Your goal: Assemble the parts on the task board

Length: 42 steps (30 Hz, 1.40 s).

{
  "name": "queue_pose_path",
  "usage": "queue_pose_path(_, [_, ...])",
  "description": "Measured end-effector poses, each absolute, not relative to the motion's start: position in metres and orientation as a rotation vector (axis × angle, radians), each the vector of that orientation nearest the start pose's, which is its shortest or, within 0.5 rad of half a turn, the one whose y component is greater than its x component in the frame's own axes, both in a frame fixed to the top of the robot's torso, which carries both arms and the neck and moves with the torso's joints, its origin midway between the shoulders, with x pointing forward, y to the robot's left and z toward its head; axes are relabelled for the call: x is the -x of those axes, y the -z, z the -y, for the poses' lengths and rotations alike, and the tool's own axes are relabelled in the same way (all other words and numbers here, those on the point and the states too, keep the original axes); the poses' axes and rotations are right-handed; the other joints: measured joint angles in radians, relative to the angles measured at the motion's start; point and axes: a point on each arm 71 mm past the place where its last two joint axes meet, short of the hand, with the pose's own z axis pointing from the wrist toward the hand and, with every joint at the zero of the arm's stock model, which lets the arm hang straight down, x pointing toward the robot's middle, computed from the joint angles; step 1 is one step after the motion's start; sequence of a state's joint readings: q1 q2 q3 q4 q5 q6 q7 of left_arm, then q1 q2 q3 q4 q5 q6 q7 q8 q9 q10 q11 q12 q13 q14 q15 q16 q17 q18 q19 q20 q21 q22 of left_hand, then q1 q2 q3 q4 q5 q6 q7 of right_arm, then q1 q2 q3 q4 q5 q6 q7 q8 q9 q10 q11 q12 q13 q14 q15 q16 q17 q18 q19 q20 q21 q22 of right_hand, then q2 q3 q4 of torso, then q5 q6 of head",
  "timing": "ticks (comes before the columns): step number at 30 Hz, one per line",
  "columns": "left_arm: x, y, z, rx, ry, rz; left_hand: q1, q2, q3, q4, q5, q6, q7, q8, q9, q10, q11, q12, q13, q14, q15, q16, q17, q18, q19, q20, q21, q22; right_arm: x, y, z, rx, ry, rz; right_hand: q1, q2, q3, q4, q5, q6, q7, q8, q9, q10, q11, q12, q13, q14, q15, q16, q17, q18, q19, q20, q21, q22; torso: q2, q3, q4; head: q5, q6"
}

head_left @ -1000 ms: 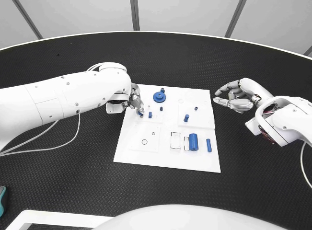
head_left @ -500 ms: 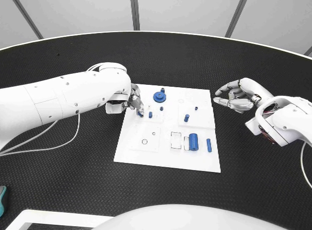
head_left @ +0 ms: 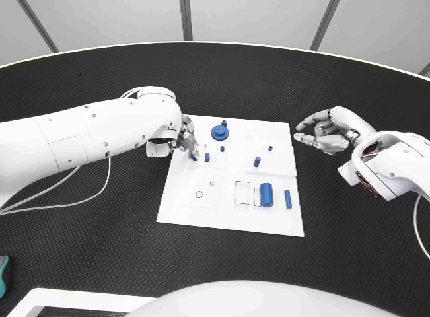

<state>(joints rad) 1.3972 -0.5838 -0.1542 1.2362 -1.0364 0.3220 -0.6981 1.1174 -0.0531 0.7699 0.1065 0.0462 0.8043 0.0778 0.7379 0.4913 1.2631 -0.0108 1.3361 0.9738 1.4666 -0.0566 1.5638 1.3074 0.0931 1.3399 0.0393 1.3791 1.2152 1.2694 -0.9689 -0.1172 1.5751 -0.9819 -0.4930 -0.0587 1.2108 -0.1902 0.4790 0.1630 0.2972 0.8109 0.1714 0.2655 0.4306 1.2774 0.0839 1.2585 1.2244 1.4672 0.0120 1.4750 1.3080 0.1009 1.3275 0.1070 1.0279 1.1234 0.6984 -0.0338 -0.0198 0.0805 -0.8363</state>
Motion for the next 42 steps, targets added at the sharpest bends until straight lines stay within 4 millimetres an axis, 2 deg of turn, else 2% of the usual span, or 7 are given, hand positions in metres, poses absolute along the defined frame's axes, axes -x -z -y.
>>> queue_pose_path(12, [-0.5396, 0.188, -0.1842, 0.089, 0.066, -2.413, 0.0, 0.0, 0.0, 0.0, -0.001, 0.0, 0.0, 0.01, 0.008, 0.004, -0.004, 0.0, 0.001, 0.0, 0.0, 0.0, 0.0, 0.0, 0.0, 0.0, 0.0, 0.0, -0.4807, 0.1712, 0.2599, -0.362, -0.753, -1.616, 0.0, 0.0, 0.0, 0.0, 0.0, 0.0, 0.0, 0.0, 0.0, 0.0, 0.0, 0.0, 0.0, 0.0, 0.0, 0.0, 0.0, 0.0, 0.0, 0.0, 0.0, 0.0, -0.001, 0.0003, -0.0001, 0.0, -0.003])
queue_pose_path(15, [-0.5395, 0.1882, -0.184, 0.081, 0.062, -2.416, 0.001, -0.001, -0.002, 0.001, -0.001, -0.003, -0.003, 0.011, 0.029, 0.004, -0.004, 0.0, 0.001, 0.0, 0.0, 0.0, 0.0, 0.0, 0.0, 0.0, 0.0, 0.0, -0.4807, 0.1712, 0.2597, -0.362, -0.753, -1.616, 0.0, 0.0, 0.0, 0.0, 0.0, 0.0, 0.0, 0.0, 0.0, 0.0, 0.0, 0.0, 0.0, 0.0, 0.0, 0.0, 0.0, 0.0, 0.0, 0.0, 0.0, 0.0, -0.001, 0.0003, -0.0001, -0.001, -0.004])
queue_pose_path(26, [-0.5405, 0.1879, -0.1847, 0.061, 0.04, -2.405, 0.001, -0.001, 0.001, -0.002, -0.004, -0.003, -0.003, 0.012, 0.029, 0.011, -0.004, 0.004, 0.01, 0.0, -0.007, 0.004, 0.0, 0.0, 0.004, -0.004, 0.004, 0.007, -0.4805, 0.1711, 0.2599, -0.362, -0.754, -1.617, 0.0, 0.0, 0.0, 0.0, 0.0, 0.0, 0.0, 0.0, 0.0, 0.0, 0.0, 0.0, 0.0, 0.0, 0.0, 0.0, 0.0, 0.0, 0.0, 0.0, 0.0, 0.0, -0.001, 0.0, -0.0007, -0.001, -0.004])
queue_pose_path(35, [-0.5408, 0.188, -0.18, 0.053, 0.043, -2.402, -0.001, -0.003, 0.001, -0.002, 0.0, -0.003, -0.003, 0.053, 0.035, 0.011, -0.004, 0.004, 0.01, 0.0, -0.007, 0.004, 0.0, 0.0, 0.004, -0.004, 0.004, 0.007, -0.4803, 0.1711, 0.2599, -0.362, -0.754, -1.617, 0.0, 0.0, 0.0, 0.0, 0.0, 0.0, 0.0, 0.0, 0.0, 0.0, 0.0, 0.0, 0.0, 0.0, 0.0, 0.0, 0.0, 0.0, 0.0, 0.0, 0.0, 0.0, 0.0, 0.0004, -0.0007, -0.003, -0.005])
queue_pose_path(38, [-0.5406, 0.1887, -0.1782, 0.045, 0.043, -2.408, -0.004, -0.007, 0.001, -0.002, 0.0, -0.003, -0.003, 0.084, 0.035, 0.011, -0.004, 0.004, 0.011, 0.0, -0.007, 0.004, 0.0, 0.0, 0.007, 0.0, 0.004, 0.008, -0.4802, 0.1711, 0.2598, -0.362, -0.754, -1.617, 0.0, 0.0, 0.0, 0.0, 0.0, 0.0, 0.0, 0.0, 0.0, 0.0, 0.0, 0.0, 0.0, 0.0, 0.0, 0.0, 0.0, 0.0, 0.0, 0.0, 0.0, 0.0, 0.0, 0.0005, -0.0011, -0.004, -0.005])
queue_pose_path(40, [-0.5402, 0.1894, -0.1772, 0.035, 0.04, -2.417, -0.004, -0.007, 0.001, -0.002, 0.0, -0.004, -0.003, 0.092, 0.035, 0.011, -0.004, 0.004, 0.012, 0.0, -0.007, 0.004, 0.0, 0.0, 0.007, 0.0, 0.004, 0.009, -0.4801, 0.1711, 0.2598, -0.361, -0.754, -1.618, 0.0, 0.0, 0.0, 0.0, 0.0, 0.0, 0.0, 0.0, 0.0, 0.0, 0.0, 0.0, 0.0, 0.0, 0.0, 0.0, 0.0, 0.0, 0.0, 0.0, 0.0, 0.0, 0.0, 0.0006, -0.0011, -0.005, -0.005])
queue_pose_path(42, [-0.5398, 0.19, -0.1765, 0.027, 0.038, -2.424, -0.004, -0.007, 0.001, -0.002, 0.0, -0.004, -0.003, 0.099, 0.059, 0.011, -0.004, 0.004, 0.014, 0.0, -0.007, 0.004, 0.0, 0.0, 0.007, 0.0, 0.004, 0.008, -0.48, 0.1711, 0.2597, -0.361, -0.755, -1.618, 0.0, 0.0, 0.0, 0.0, 0.0, 0.0, 0.0, 0.0, 0.0, 0.0, 0.0, 0.0, 0.0, 0.0, 0.0, 0.0, 0.0, 0.0, 0.0, 0.0, 0.0, 0.0, 0.0, 0.0006, -0.0012, -0.005, -0.006])
